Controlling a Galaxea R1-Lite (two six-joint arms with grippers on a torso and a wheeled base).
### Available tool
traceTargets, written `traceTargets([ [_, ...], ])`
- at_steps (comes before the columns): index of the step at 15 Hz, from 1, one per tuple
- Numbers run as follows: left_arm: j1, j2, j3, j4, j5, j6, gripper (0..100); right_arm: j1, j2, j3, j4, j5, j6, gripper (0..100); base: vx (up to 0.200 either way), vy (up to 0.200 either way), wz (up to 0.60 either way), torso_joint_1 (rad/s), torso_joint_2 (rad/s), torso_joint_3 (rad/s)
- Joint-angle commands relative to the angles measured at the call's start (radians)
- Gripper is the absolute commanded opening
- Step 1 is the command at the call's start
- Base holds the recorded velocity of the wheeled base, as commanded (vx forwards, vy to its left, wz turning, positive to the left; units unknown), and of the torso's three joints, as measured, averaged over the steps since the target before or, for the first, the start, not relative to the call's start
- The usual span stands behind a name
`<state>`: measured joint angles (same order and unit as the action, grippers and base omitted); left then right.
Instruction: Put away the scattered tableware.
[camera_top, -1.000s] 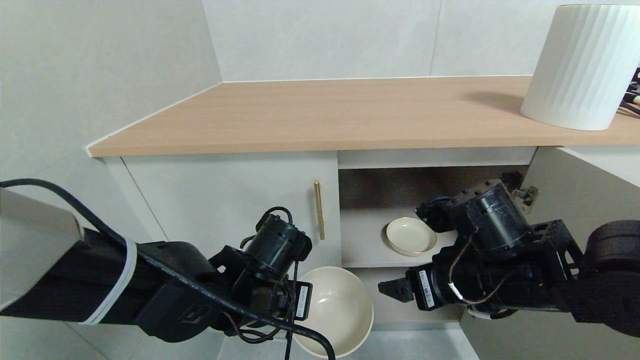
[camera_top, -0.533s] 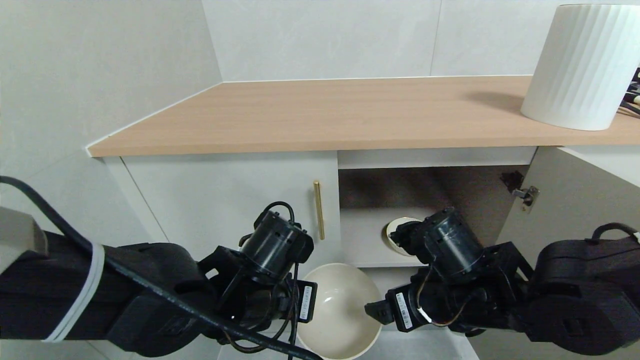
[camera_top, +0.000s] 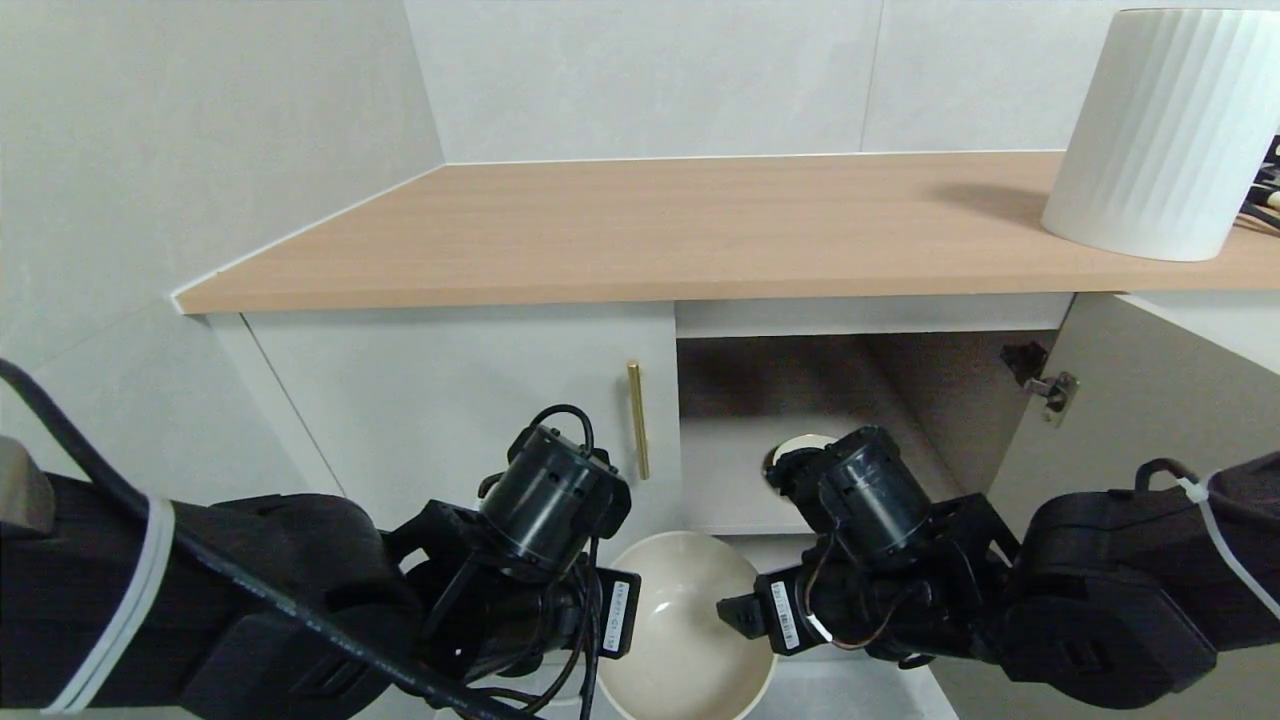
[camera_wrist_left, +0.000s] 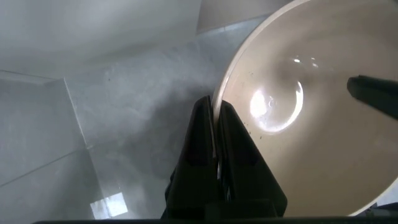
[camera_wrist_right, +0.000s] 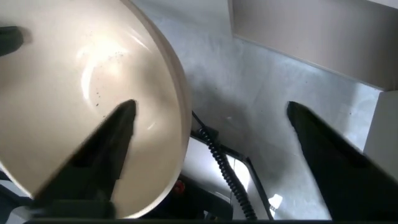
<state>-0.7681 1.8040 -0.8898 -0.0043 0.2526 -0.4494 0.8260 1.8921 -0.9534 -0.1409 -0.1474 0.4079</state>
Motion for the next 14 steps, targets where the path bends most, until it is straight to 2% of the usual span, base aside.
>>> traceTargets([
  [1,0.000,0.005,0.000,0.000,0.001,0.000,0,0.001,0.005,0.001,0.000,0.000,0.000,0,0.000,0.000,0.00,0.000,0.00,0.000],
  [14,0.001,0.011,0.000,0.001,0.001,0.000,0,0.001,0.019,0.007,0.000,-0.001,-0.001,0,0.000,0.000,0.00,0.000,0.00,0.000],
])
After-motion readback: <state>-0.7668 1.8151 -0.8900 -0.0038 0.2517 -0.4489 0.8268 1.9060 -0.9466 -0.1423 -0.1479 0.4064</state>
